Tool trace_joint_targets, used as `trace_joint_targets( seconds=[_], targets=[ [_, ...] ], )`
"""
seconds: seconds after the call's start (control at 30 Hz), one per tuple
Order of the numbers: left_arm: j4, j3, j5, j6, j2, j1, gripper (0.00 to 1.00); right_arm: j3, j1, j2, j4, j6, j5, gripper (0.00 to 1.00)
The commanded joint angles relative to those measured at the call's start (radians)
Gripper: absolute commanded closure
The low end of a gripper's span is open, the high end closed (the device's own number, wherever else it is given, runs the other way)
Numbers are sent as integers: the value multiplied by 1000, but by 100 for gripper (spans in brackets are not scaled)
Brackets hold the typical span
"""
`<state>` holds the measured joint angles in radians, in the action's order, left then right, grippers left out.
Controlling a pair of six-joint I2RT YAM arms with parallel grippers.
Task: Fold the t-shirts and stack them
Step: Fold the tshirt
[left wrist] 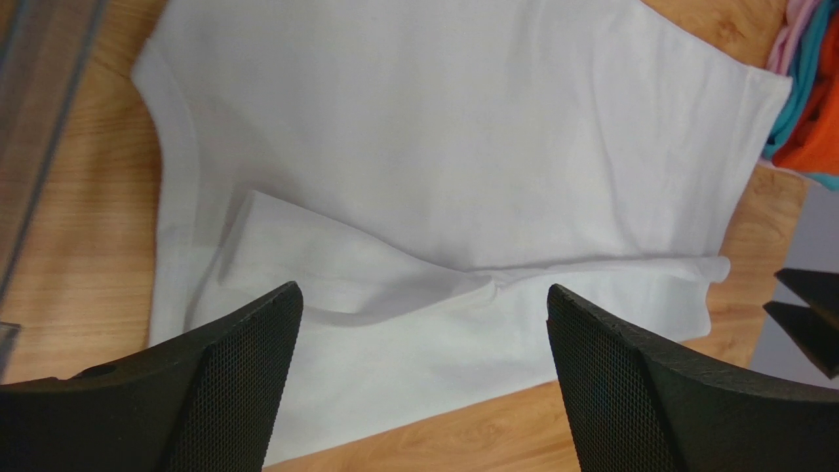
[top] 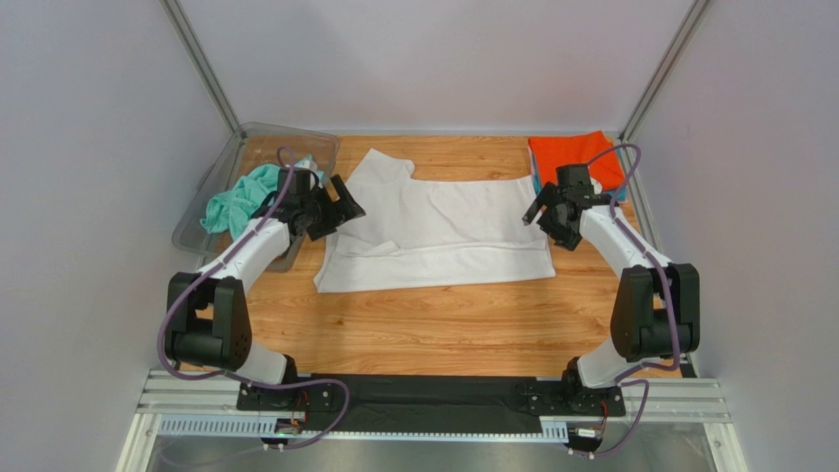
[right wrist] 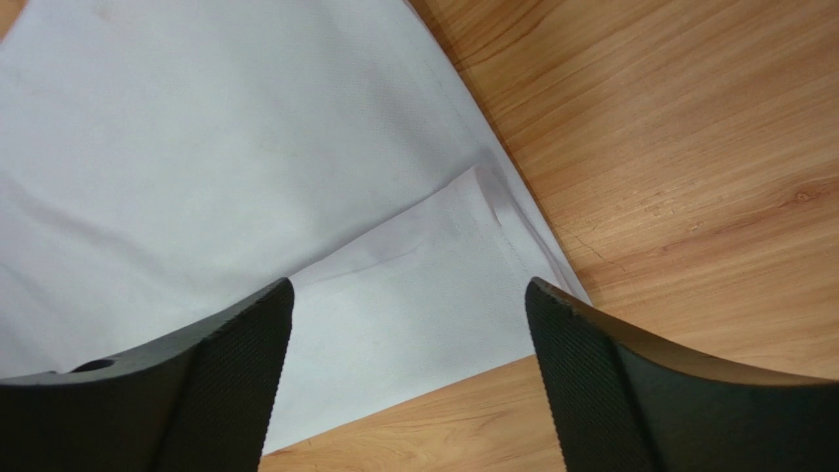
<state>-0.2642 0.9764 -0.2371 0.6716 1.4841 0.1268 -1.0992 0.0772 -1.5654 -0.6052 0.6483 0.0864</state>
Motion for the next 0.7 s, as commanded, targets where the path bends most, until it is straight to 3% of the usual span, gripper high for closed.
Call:
trace_joint_targets(
  seconds=[0.0, 0.03, 0.23, 0.47, 0.67],
  targets=[
    [-15, -1, -33, -35, -100, 43, 0, 28, 7, 99, 12, -59, -7, 8],
    [-15, -28, -39, -27, -116, 50, 0, 44, 24, 111, 13, -71, -22, 0],
    [42, -179, -86, 25, -177, 86, 0, 153, 99, 124, 91, -108, -104, 0],
    [158, -265, -145, 62, -82, 91, 0, 145, 142, -27, 157, -119, -119, 0],
    [174, -332, -162, 65, -30, 91, 0, 219, 145, 5, 170, -84, -103, 0]
  ],
)
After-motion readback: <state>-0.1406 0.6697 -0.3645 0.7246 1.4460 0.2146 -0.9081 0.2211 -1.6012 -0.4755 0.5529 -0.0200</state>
